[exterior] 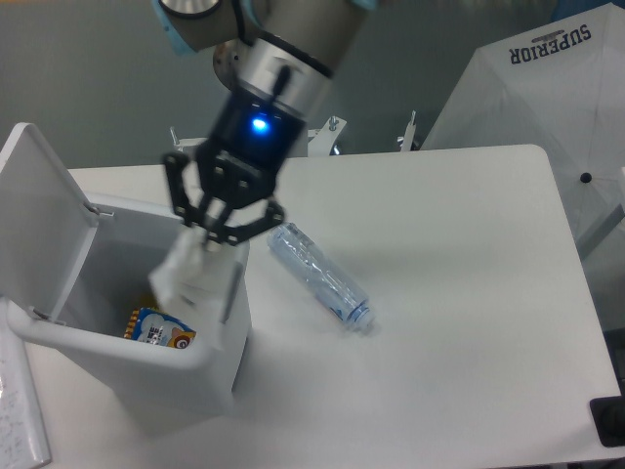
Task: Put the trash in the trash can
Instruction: 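Lift the bag and carry it over the open trash bin, then open the gripper to drop the bag into the bin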
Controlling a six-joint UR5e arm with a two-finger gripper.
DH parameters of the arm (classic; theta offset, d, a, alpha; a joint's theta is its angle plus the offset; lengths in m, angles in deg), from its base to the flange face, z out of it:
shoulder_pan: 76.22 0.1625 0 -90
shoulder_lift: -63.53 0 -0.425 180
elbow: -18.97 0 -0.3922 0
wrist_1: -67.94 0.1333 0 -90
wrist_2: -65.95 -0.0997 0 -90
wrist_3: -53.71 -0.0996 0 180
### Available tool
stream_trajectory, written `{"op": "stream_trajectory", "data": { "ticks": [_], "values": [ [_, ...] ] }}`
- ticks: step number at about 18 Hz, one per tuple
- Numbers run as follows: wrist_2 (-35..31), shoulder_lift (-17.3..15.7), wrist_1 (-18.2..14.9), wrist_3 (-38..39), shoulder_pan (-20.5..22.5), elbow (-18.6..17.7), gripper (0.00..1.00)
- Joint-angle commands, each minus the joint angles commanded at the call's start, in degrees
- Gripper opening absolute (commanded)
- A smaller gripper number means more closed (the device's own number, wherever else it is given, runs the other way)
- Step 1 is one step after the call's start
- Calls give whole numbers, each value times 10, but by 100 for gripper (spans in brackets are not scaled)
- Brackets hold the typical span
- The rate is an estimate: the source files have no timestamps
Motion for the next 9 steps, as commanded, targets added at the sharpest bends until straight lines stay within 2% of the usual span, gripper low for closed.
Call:
{"op": "stream_trajectory", "data": {
  "ticks": [2,3,4,5,6,7,9],
  "values": [
    [3,-3,1,-3,-10,-9,38],
    [3,-4,1,-4,-10,-10,52],
    [3,-4,1,-4,-10,-10,56],
    [3,-4,2,-5,-10,-10,66],
    [3,-4,2,-6,-11,-9,87],
    [3,-4,2,-8,-11,-10,100],
    [3,-10,2,-8,-11,-17,100]
  ]
}}
